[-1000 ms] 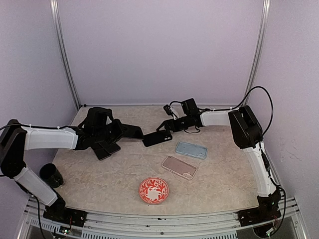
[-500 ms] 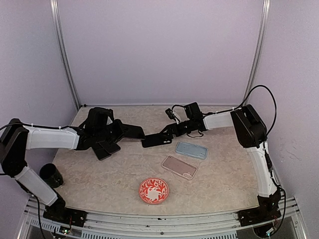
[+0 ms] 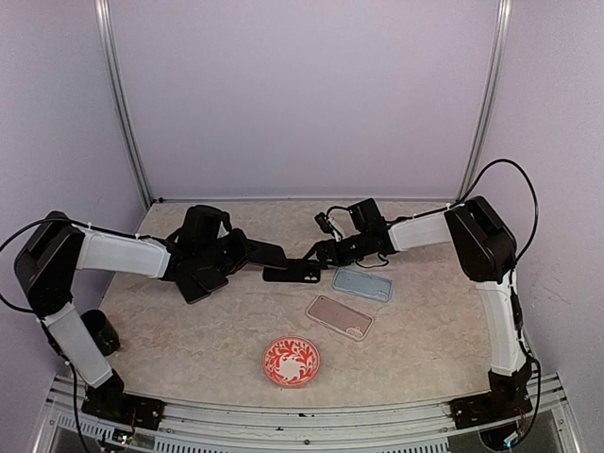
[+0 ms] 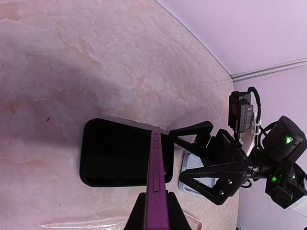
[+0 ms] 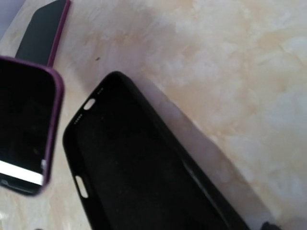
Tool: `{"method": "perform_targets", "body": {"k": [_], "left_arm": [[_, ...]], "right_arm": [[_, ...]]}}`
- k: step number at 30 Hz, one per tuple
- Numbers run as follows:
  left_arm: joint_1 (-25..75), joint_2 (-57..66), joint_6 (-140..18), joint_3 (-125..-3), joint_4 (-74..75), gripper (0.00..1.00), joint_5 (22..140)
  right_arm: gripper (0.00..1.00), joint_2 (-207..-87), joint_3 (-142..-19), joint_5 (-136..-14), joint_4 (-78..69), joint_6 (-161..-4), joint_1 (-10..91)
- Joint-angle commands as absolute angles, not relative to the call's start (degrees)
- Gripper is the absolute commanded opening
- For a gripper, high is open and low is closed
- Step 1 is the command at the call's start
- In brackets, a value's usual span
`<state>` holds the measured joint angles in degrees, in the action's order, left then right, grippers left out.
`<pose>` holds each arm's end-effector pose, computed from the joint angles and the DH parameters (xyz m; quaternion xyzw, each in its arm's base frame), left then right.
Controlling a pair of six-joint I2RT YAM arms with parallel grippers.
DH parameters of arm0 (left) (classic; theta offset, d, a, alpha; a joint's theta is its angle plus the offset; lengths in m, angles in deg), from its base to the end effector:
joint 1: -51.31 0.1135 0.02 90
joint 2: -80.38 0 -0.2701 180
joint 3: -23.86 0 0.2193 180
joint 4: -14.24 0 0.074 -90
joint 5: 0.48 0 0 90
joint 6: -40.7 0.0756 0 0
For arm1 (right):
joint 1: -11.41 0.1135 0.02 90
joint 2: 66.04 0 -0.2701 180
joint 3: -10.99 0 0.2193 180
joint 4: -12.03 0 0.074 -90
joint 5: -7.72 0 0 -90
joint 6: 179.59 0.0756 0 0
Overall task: Put the phone into the phone case
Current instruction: Move the phone case to the center of the board, then install the phone into the phone case.
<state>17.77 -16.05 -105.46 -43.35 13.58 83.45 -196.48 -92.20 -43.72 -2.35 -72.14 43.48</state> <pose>0.3048 -0.2116 0.2005 -0.1435 0.8527 -0.3853 0.3223 0.3899 0.2999 0.1302 -0.2437 0.8369 0.4355 0.2250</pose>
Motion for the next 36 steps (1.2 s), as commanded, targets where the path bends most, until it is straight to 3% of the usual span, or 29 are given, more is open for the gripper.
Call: {"method": "perform_targets", "body": {"k": [1, 18, 36], "left_arm": [[17.4, -18.9, -103.5, -49.0, 18.5, 0.0, 78.7], [17.5, -30.0, -93.7, -59.1, 14.0, 0.0, 66.6], [19.7, -35.2, -93.0, -63.3, 11.1, 0.0, 62.1]], "right_arm": [[0.98, -193.4, -90.7, -47.0, -6.1, -67.5, 43.5], [1.0, -185.0, -83.7, -50.7, -4.1, -59.3, 44.2], [1.0, -186.8, -83.9, -48.2, 0.4, -55.2, 45.3]]}}
